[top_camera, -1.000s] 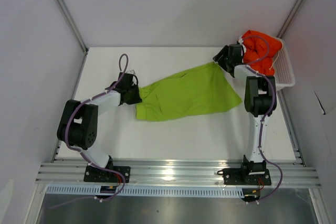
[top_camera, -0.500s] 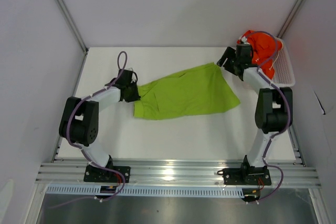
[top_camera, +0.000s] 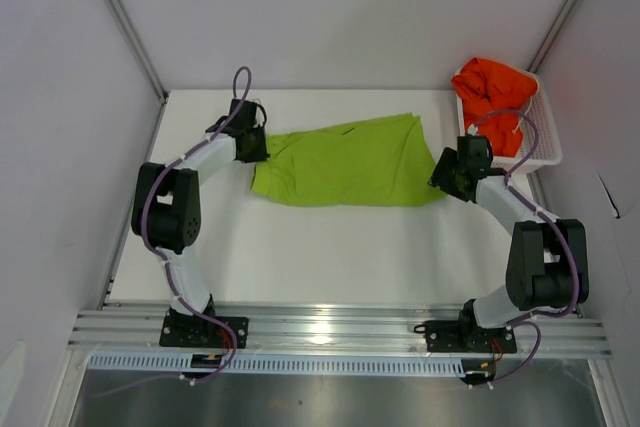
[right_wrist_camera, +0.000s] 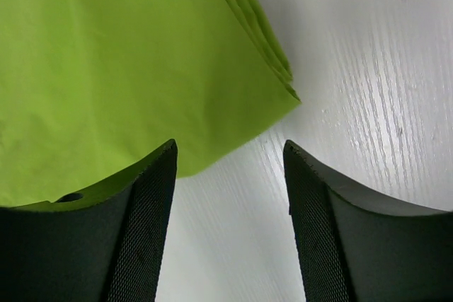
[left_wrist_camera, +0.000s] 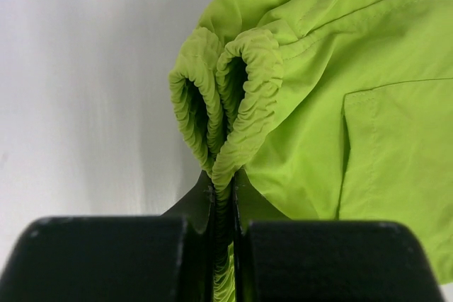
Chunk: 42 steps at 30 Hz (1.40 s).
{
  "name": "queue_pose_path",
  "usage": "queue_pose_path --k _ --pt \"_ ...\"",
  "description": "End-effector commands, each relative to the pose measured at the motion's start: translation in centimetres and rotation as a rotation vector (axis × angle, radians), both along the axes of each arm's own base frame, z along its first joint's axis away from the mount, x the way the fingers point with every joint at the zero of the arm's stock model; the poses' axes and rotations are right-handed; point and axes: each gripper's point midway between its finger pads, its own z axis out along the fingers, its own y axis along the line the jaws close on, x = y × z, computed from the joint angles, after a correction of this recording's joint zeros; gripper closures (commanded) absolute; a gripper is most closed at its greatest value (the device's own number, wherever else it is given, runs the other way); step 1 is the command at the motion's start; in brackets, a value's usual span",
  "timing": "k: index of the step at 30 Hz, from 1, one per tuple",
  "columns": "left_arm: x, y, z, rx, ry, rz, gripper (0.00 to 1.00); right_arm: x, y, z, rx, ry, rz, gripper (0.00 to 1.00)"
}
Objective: Fold and stack the shorts
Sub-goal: Fold the shorts
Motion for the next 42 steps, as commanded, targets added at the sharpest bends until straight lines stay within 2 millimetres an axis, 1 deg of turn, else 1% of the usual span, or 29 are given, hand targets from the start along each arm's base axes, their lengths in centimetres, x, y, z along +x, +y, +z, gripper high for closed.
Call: queue_pose_path --k 1,3,8,10,12,13,15,16,17,18,19,21,23,24,25,26,27,28,30,35,37,40,41,42 --pt "2.1 1.6 2.6 0.093 -0.063 -0.012 1.00 -0.1 -0.4 0.4 -0.020 -0.021 0.006 0.37" --pt "2.3 1.7 2.7 0.106 -0.062 -0.018 1.00 0.1 -0.4 -0.2 -0.022 -0.009 0.006 0.37" --pt "2.2 1.9 2.7 0.122 -0.077 -0.038 1.00 1.5 -0.6 -0.5 -0.039 -0.017 -0.004 0.35" --pt "2.3 1.7 2.7 0.118 -0.080 -0.047 1.00 1.8 -0.5 -1.3 -0.045 0.004 0.002 0.35" --pt "2.4 1.7 2.6 0.120 -0.077 -0.049 1.00 2.5 -0.2 -1.4 -0.039 0.000 0.017 0.35" --pt "2.4 1.6 2.5 0.119 -0.074 -0.052 1.00 2.7 0.1 -1.8 -0.032 0.005 0.024 0.35" --pt "2.5 1.6 2.6 0.120 -0.074 -0.053 1.00 3.6 0.6 -1.5 -0.027 -0.024 0.037 0.35" --pt "2.6 1.6 2.7 0.120 -0.071 -0.053 1.00 3.9 0.7 -1.8 -0.031 -0.023 0.040 0.36" --pt "2.5 1.6 2.6 0.122 -0.070 -0.053 1.00 4.6 0.7 -1.3 -0.036 -0.042 0.043 0.36" --pt "2.4 1.7 2.6 0.122 -0.070 -0.050 1.00 4.9 1.0 -1.2 -0.037 -0.049 0.053 0.36" --pt "2.5 1.9 2.6 0.127 -0.069 -0.045 1.00 5.0 1.2 -1.7 -0.041 -0.037 0.058 0.36" --pt "2.4 1.8 2.6 0.128 -0.066 -0.047 1.00 5.5 1.4 -1.6 -0.048 -0.042 0.067 0.38" --pt "2.3 1.8 2.6 0.126 -0.066 -0.048 1.00 5.4 1.5 -1.7 -0.051 -0.042 0.068 0.54" --pt "2.3 1.8 2.5 0.124 -0.064 -0.048 1.00 5.1 1.4 -2.0 -0.062 -0.037 0.060 0.60" --pt "2.4 1.8 2.6 0.125 -0.065 -0.047 1.00 5.0 1.3 -2.0 -0.066 -0.037 0.054 0.74" --pt "2.4 1.8 2.7 0.126 -0.066 -0.044 1.00 4.9 1.0 -1.9 -0.072 -0.039 0.043 0.83" --pt "2.4 1.9 2.7 0.127 -0.066 -0.042 1.00 4.7 0.9 -2.0 -0.072 -0.036 0.040 0.89" --pt "2.4 1.8 2.7 0.128 -0.064 -0.043 1.00 4.3 0.7 -2.3 -0.069 -0.027 0.031 0.99" --pt "2.4 2.1 2.6 0.135 -0.057 -0.034 1.00 3.9 0.3 -2.3 -0.063 -0.023 0.015 1.00" --pt "2.3 2.5 2.4 0.152 -0.043 -0.014 1.00 2.2 -1.2 -3.3 -0.064 0.025 -0.056 1.00" --pt "2.2 2.5 2.3 0.153 -0.034 -0.011 1.00 1.8 -1.5 -3.8 -0.066 0.046 -0.064 1.00" --pt "2.2 2.4 2.4 0.144 -0.034 -0.012 1.00 1.7 -1.7 -4.2 -0.063 0.060 -0.073 1.00" --pt "2.3 2.2 2.5 0.138 -0.038 -0.014 1.00 1.8 -1.5 -4.2 -0.053 0.059 -0.068 0.94" --pt "2.2 2.2 2.4 0.134 -0.036 -0.017 1.00 1.8 -1.4 -4.1 -0.049 0.058 -0.065 0.84"
